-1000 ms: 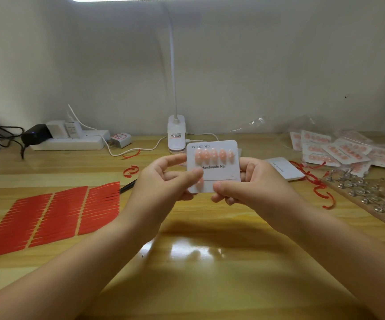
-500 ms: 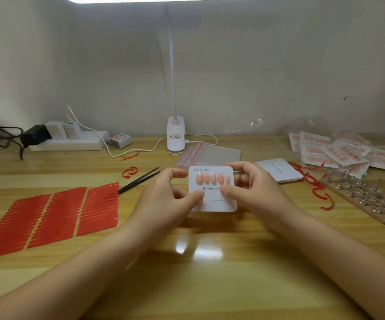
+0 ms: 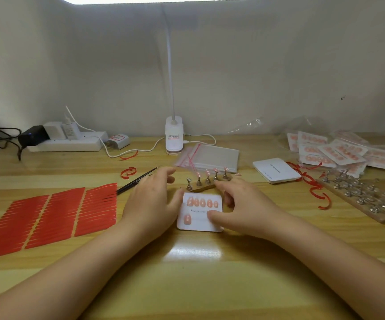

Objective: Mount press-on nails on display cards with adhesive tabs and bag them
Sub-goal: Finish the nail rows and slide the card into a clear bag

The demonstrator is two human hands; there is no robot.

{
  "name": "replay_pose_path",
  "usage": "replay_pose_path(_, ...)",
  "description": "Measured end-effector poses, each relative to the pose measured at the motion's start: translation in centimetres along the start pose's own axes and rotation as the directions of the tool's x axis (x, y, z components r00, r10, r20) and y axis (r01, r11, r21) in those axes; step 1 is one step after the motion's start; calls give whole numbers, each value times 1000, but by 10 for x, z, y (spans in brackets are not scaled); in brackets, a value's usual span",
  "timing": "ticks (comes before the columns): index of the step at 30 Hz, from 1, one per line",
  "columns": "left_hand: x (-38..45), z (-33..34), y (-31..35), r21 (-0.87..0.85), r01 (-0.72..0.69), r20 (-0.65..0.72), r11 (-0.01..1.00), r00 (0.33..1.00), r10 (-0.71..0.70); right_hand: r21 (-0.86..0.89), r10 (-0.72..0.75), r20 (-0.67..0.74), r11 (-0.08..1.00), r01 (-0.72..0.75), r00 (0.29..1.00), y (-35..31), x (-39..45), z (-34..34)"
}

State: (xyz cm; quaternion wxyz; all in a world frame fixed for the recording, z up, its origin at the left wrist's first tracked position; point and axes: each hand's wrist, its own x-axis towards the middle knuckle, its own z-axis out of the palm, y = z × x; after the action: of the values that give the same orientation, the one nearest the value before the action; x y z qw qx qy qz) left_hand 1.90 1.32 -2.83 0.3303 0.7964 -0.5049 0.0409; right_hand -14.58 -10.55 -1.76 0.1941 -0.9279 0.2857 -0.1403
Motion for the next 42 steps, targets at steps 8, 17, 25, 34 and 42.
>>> replay_pose_path(8,7,6,-7,-75,-46,126,996,990,55,51,16,57,998,-19,998,1,3,-3)
replay_pose_path(17,-1,4,0,-109,-194,-63,975,980,188,221,8,-181,975,32,983,7,3,9)
replay_pose_path(25,-9,3,13,-74,-346,-131,935,933,335,328,20,-272,942,73,962,10,4,13)
replay_pose_path(34,-15,4,20,-65,-324,-141,944,939,313,261,-16,-329,959,107,944,11,6,13)
replay_pose_path(42,-12,5,17,-93,-232,-186,968,959,212,237,-77,-446,951,200,891,7,3,12)
